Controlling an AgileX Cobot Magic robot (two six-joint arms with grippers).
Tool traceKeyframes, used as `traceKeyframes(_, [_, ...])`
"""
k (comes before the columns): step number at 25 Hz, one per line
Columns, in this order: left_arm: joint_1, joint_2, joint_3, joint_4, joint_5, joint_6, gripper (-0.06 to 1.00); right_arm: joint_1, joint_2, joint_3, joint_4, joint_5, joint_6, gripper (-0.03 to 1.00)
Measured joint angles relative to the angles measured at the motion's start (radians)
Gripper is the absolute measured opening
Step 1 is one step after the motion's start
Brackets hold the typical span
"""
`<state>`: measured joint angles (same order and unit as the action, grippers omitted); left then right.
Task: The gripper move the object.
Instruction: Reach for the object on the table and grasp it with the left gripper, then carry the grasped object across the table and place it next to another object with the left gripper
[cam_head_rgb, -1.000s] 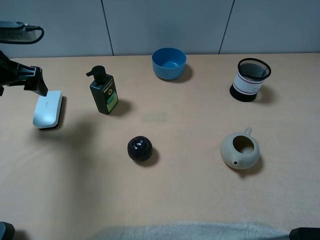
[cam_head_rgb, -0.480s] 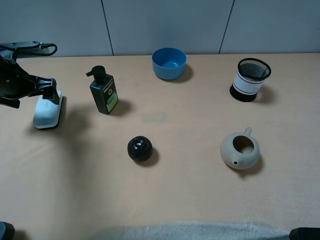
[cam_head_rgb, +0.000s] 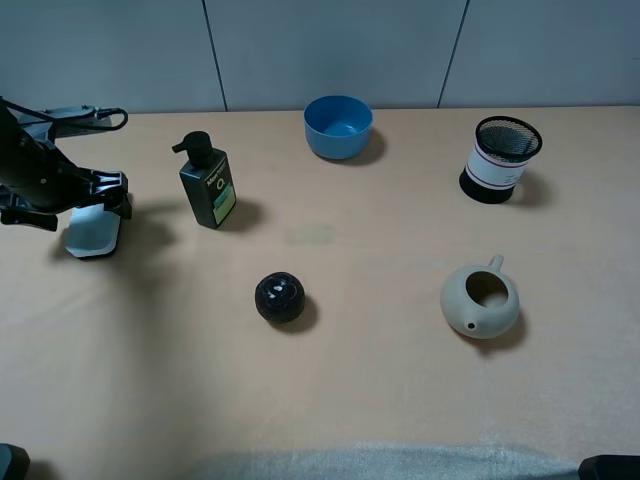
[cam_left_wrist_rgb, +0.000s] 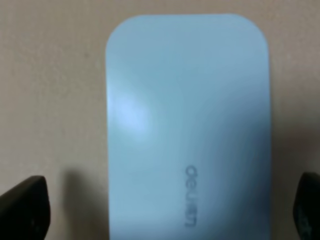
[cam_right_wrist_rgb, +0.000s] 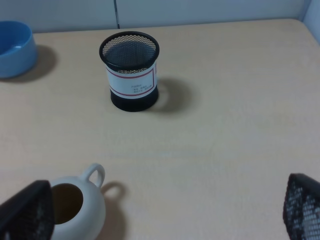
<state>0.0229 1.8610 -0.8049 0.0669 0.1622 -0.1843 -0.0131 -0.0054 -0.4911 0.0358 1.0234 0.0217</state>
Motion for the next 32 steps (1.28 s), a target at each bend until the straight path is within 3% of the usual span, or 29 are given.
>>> traceKeyframes(7, [0.000,0.037,0.000,0.001,-0.024,-0.015,0.97,0.000,0.000,0.000,0.000,0.000,0.000,0.69])
traceKeyframes(18, [0.001,0.038,0.000,-0.003,-0.040,-0.025,0.63,0.000,0.000,0.000,0.000,0.001,0.000,0.69])
traceKeyframes(32, [0.001,0.038,-0.002,-0.005,-0.040,-0.028,0.63,0.000,0.000,0.000,0.000,0.001,0.000,0.69])
